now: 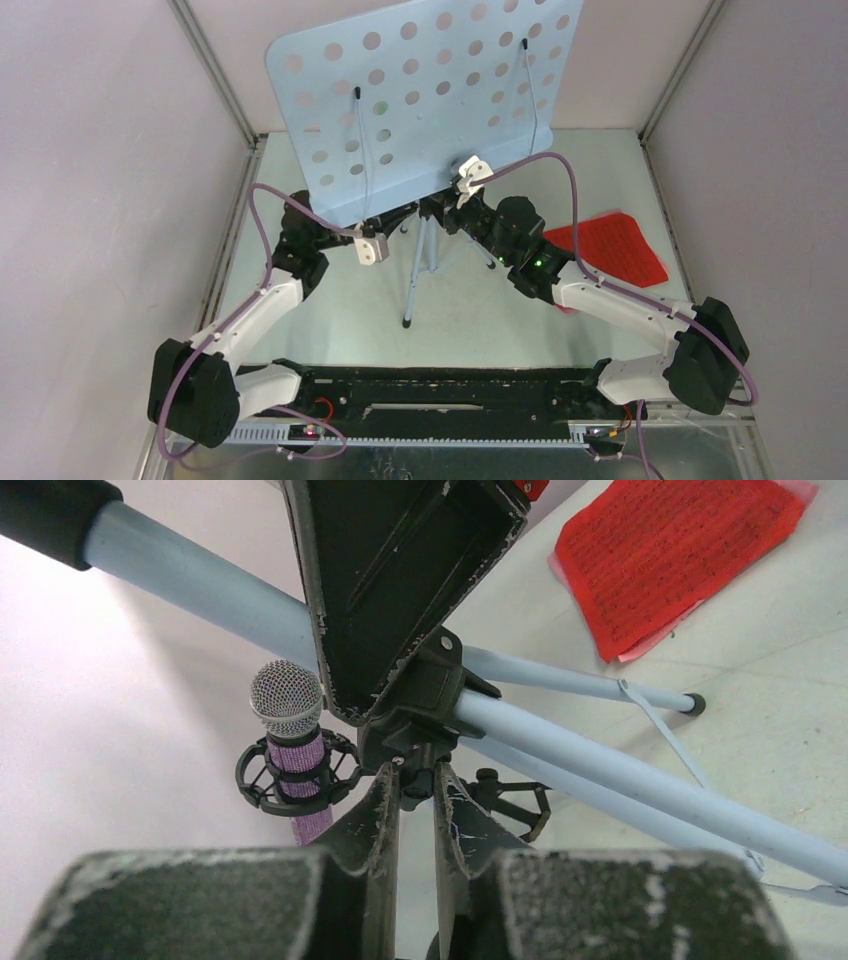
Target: Pack up the instrument practice props
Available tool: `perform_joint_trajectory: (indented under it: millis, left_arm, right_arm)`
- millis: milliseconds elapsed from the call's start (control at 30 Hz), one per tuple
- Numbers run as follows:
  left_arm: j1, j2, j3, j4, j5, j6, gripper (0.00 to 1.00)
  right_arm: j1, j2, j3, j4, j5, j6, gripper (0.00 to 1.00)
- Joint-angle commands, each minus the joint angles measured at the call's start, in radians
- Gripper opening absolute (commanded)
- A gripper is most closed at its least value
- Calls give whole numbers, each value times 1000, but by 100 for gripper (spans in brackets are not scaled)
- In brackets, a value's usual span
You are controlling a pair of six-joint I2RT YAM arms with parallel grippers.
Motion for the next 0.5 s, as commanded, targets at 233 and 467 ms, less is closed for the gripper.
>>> perform_joint_trajectory:
  millis: [233, 467]
  left_arm:
    - [-15, 132, -81, 750, 34, -715, 0]
    - [-33, 251, -121, 1069, -65, -1043, 0]
  right_arm:
    - [20, 12, -15, -102, -45, 19, 0]
    - [19, -5, -16, -117, -45, 9, 0]
